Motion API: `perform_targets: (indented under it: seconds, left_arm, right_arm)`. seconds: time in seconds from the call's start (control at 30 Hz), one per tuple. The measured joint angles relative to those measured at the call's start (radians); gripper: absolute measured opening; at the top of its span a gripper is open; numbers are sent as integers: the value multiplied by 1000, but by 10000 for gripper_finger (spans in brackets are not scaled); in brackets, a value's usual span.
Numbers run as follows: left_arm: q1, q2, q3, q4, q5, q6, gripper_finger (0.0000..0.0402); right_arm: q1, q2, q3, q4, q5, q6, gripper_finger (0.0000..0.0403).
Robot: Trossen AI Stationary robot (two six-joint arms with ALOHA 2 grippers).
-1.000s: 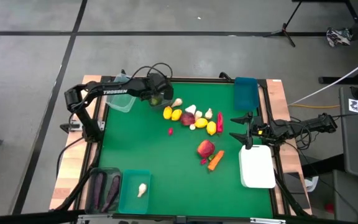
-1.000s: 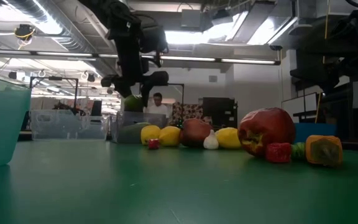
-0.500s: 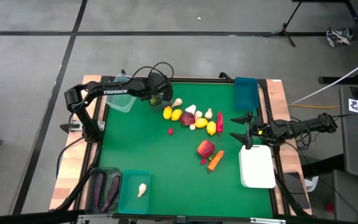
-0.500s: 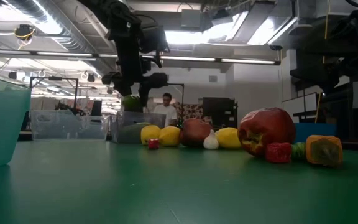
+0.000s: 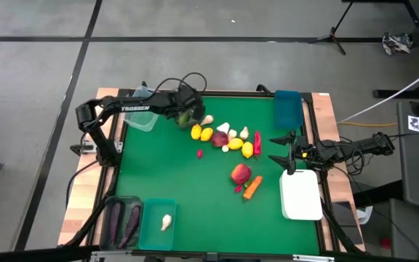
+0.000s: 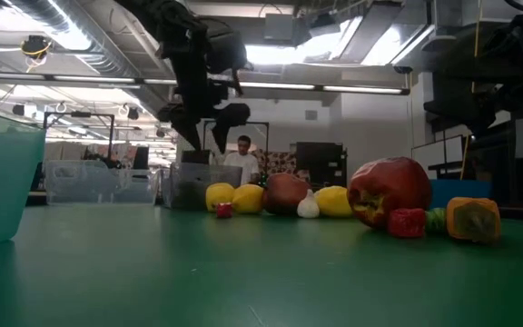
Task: Sort produce into baskets
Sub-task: Put the apple into the transparent bin
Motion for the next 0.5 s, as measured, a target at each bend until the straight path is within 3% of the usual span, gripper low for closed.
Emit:
perform_targets:
  seconds: [0.3,0.5]
  left_arm:
    - [-123,-2,67,12,6,232,274]
    - [-255,-2,3,200,131,355,274]
  right_arm:
    - [0,0,0,0,0,0,376]
    - [0,0,0,0,0,0,376]
